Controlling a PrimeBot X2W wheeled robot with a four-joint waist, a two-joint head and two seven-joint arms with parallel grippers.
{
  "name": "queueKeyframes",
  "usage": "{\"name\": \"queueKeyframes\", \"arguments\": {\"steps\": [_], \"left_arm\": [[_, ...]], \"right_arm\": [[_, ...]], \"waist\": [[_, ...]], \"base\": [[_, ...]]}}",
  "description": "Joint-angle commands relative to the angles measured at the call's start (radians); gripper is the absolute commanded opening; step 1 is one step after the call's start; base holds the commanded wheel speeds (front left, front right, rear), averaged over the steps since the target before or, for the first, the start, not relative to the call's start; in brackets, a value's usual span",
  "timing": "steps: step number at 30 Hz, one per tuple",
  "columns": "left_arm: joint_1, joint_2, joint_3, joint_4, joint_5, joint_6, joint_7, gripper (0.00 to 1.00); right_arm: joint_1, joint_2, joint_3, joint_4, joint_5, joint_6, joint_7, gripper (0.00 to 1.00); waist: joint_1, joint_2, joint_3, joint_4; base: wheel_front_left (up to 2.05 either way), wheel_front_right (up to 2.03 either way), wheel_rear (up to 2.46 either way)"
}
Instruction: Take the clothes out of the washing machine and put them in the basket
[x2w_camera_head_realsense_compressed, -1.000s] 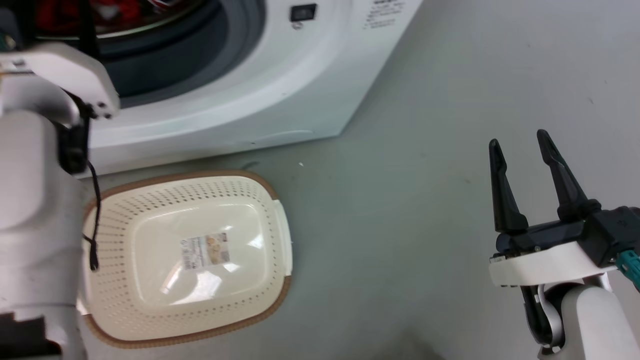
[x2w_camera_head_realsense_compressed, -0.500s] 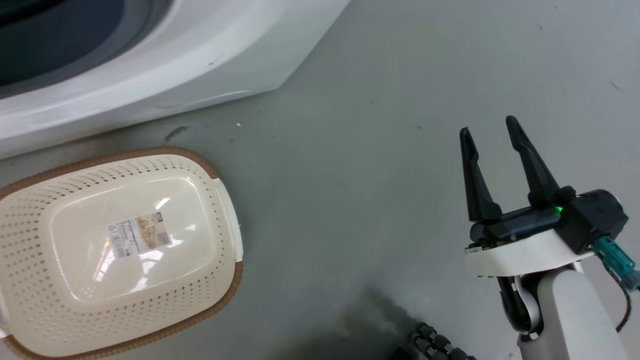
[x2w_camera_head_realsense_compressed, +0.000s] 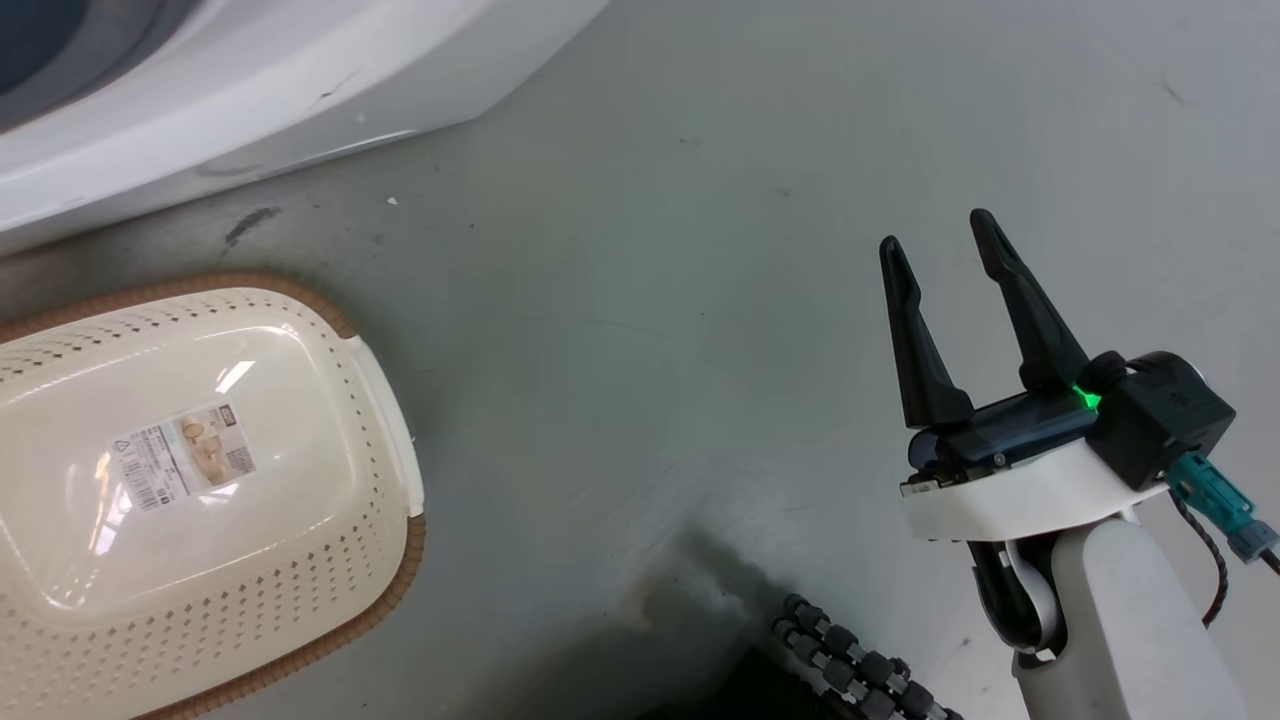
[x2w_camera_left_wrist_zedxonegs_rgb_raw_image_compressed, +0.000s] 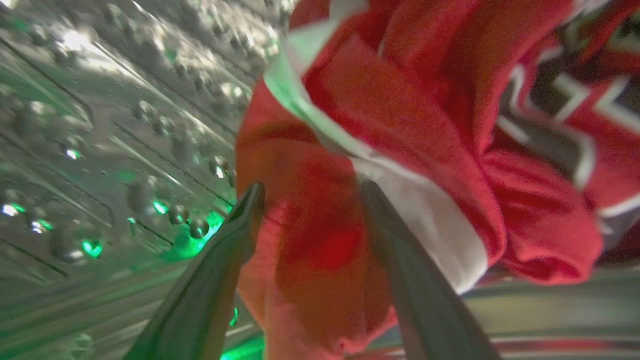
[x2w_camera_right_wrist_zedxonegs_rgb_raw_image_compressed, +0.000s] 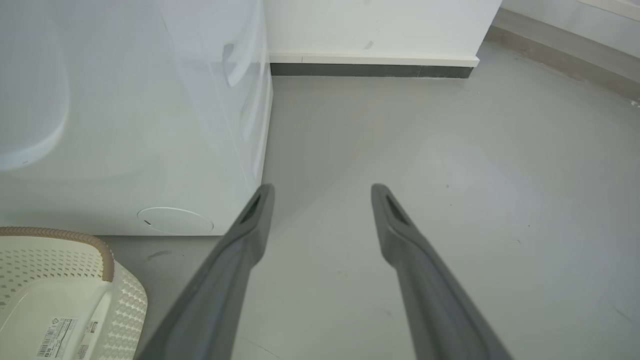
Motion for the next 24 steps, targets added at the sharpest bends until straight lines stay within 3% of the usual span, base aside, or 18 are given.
{"name": "queueKeyframes", "arguments": {"steps": [1,6,7,9,16,24], "left_arm": [[0.012,0.007,0.004,-0.008,-0.007,0.001,0.03,1.0],[0.057,0.029,0.027,-0.058,-0.036,0.027,0.178,1.0],[0.068,0.032,0.031,-0.075,-0.039,0.033,0.194,0.76],[0.087,0.046,0.036,-0.114,-0.032,0.047,0.196,0.0],[0.125,0.081,0.043,-0.206,-0.007,0.086,0.066,0.0],[0.152,0.057,0.045,-0.176,-0.003,0.13,-0.194,0.0]], "right_arm": [[-0.015,0.002,0.003,-0.005,0.005,-0.001,-0.006,1.0],[-0.013,0.002,0.008,-0.002,0.018,-0.001,-0.006,1.0],[-0.015,0.002,0.009,0.0,0.021,-0.001,-0.006,1.0],[-0.018,0.002,0.011,0.002,0.024,-0.001,-0.006,1.0],[-0.028,0.002,0.01,0.007,0.03,-0.001,-0.006,1.0],[-0.021,0.002,-0.001,0.018,0.027,-0.001,-0.006,1.0]], "waist": [[-0.0001,-0.0001,0.005,-0.008],[-0.0001,-0.0001,0.012,-0.017],[-0.0001,-0.0001,0.013,-0.018],[-0.0001,-0.0001,0.014,-0.021],[-0.0001,-0.0001,0.006,-0.027],[-0.0001,-0.0001,-0.031,-0.022]], "base": [[0.0,0.0,0.0],[0.0,0.0,0.0],[0.0,0.0,0.0],[0.0,0.0,0.0],[0.0,0.0,0.0],[0.0,0.0,0.0]]}}
